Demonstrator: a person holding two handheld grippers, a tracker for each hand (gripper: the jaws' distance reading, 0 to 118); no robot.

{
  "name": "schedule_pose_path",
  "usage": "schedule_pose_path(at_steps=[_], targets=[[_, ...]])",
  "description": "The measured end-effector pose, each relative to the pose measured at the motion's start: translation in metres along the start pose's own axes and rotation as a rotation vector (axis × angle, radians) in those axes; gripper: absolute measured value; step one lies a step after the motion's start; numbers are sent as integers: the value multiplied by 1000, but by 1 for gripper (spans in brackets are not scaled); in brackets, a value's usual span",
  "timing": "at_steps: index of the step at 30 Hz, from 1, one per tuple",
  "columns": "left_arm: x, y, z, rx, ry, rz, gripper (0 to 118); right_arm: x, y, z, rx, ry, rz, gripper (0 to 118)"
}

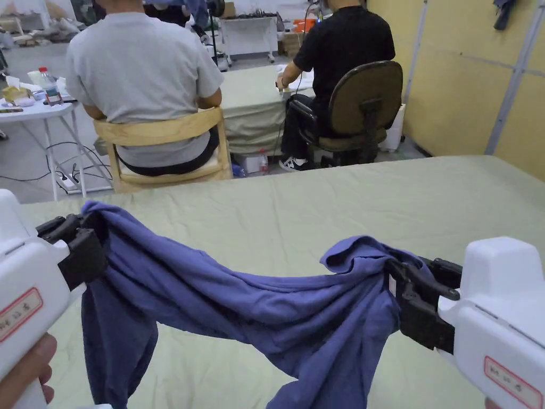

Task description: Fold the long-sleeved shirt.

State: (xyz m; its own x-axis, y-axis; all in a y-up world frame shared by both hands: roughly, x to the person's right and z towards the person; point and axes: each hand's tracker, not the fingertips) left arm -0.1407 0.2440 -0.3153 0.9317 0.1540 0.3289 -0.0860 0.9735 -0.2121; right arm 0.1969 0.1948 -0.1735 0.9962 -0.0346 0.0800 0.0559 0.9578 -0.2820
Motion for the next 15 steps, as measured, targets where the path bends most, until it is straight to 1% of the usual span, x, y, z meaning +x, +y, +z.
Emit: schedule_pose_path(at_steps=[1,2,4,5,8,10,11,13,14,15], targets=[[-1,11,-3,11,-2,14,0,3,14,-3,14,14,-12,23],[-2,25,-7,29,-9,28,0,2,33,-8,31,24,-5,23],[-5,52,-17,63,-26,63,0,-2,68,-19,77,-9,61,23],[-5,65,-24,99,-18,46,0,1,87,-28,98,-18,81,23],[-4,104,-50,151,60,-48,0,2,145,-58,99,-20,105,23],[-9,128,-71,161,46,-33,0,9,179,-85,97,-41,138,23],[-12,140,-83,157,51,-26,0,10,196,-99,85,-50,135,23],[-15,157,-106,141,93,-49,0,15,225,-127,46,-66,158,23],[-18,164,-118,138,101,-49,0,20,236,-141,24,-83,127,23],[-21,169,-129,139,104,-52,0,22,246,-157,9,-90,126,22]])
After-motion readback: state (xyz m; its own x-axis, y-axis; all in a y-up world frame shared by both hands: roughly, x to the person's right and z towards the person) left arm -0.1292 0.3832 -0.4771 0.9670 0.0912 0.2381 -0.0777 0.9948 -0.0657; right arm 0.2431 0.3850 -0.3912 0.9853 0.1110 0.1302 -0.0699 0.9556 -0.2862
